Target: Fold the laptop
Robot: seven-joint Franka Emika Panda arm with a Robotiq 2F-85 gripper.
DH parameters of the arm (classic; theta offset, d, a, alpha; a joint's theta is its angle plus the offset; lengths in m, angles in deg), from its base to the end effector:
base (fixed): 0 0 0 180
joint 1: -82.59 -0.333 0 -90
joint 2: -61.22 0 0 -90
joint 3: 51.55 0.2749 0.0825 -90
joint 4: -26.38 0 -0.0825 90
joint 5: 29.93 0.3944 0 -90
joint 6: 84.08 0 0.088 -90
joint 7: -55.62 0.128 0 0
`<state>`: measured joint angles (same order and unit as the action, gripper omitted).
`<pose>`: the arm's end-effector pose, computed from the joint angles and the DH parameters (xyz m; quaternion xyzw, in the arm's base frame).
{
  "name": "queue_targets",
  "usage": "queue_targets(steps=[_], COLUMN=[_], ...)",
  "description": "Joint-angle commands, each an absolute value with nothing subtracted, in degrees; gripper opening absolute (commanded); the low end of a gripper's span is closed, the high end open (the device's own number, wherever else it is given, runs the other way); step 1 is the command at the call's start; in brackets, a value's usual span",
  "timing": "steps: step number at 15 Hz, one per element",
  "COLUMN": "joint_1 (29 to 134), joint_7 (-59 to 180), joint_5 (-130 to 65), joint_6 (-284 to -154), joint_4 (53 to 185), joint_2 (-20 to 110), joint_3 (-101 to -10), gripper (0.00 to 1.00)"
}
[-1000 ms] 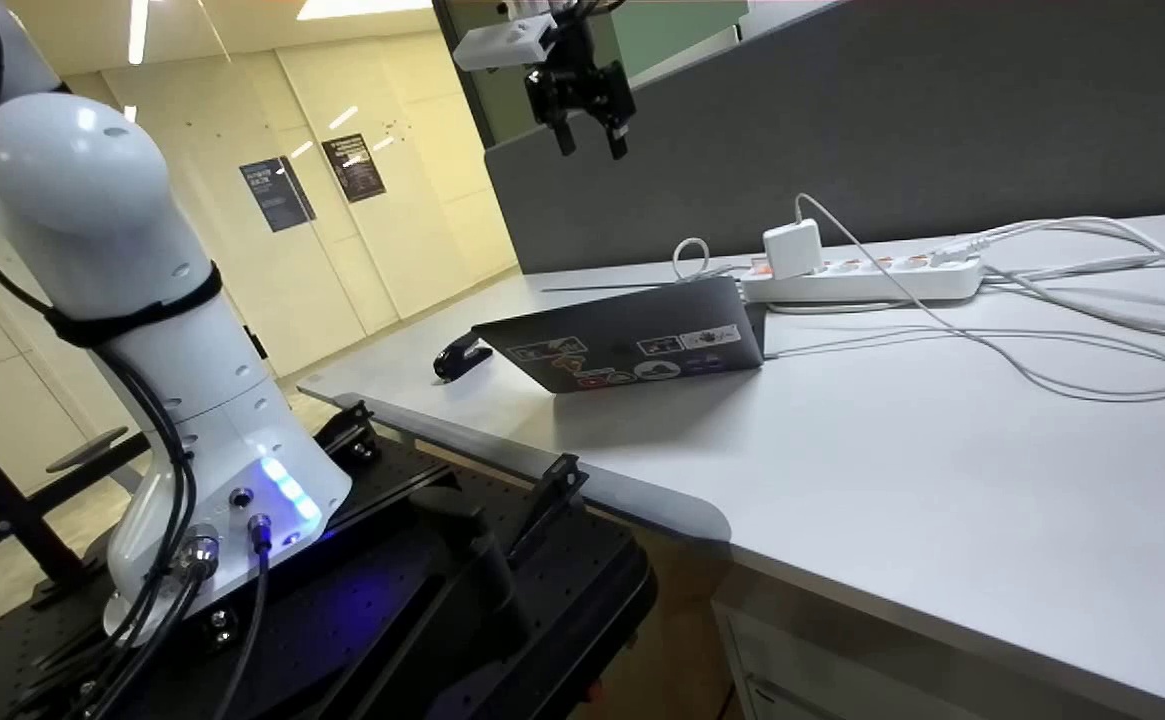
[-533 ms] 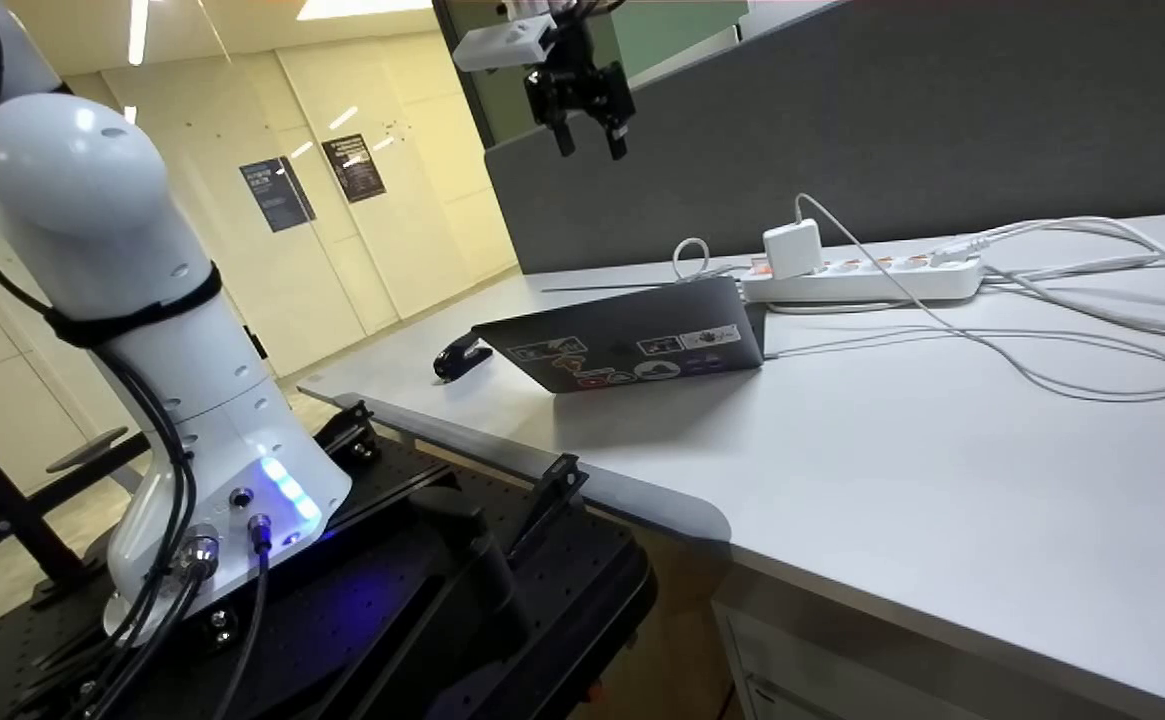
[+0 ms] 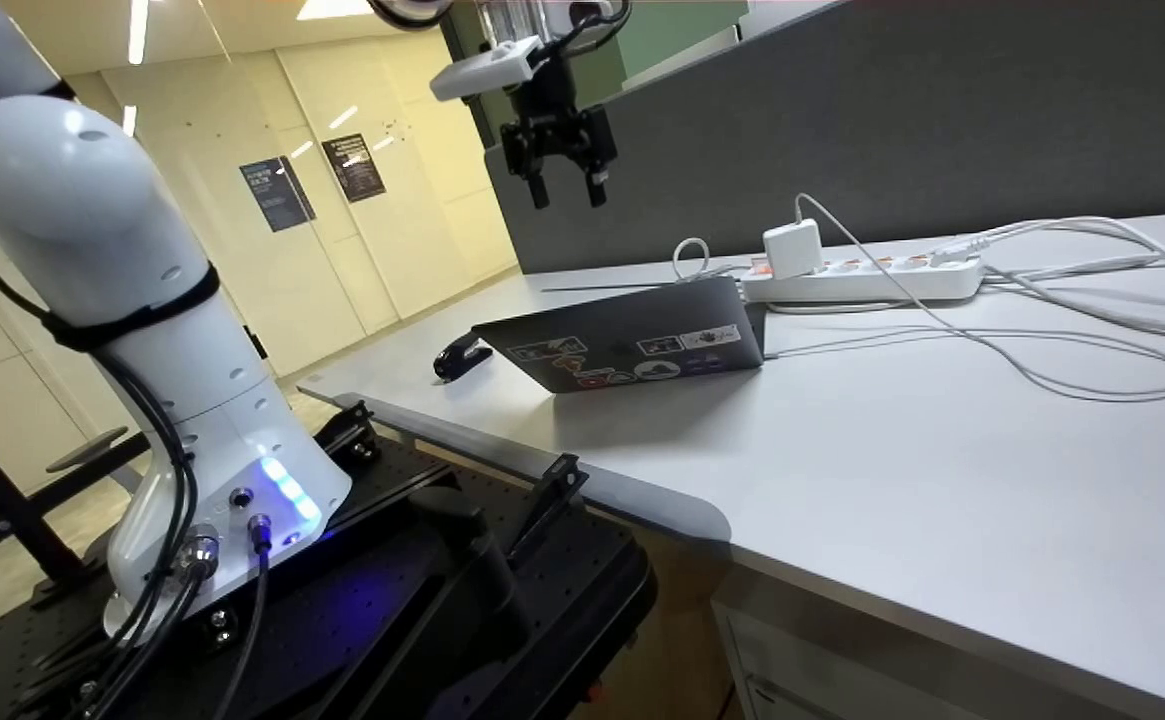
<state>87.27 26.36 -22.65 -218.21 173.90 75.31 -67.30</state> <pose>0.4212 -0.1451 0.2782 -0.9962 -0.0366 -0.0329 0.0714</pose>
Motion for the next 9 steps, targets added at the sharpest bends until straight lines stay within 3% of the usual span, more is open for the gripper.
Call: queue_targets(steps=[1,9], joint_1=[91.02,94.05], joint_7=[26.92,24.77], joint_5=[-31.91,-42.12], joint_6=[-215.25,-210.55], joint_4=[178.97,182.51], joint_2=[80.53,83.42], joint_3=[-66.23,-67.47], gripper=[1.0,1.0])
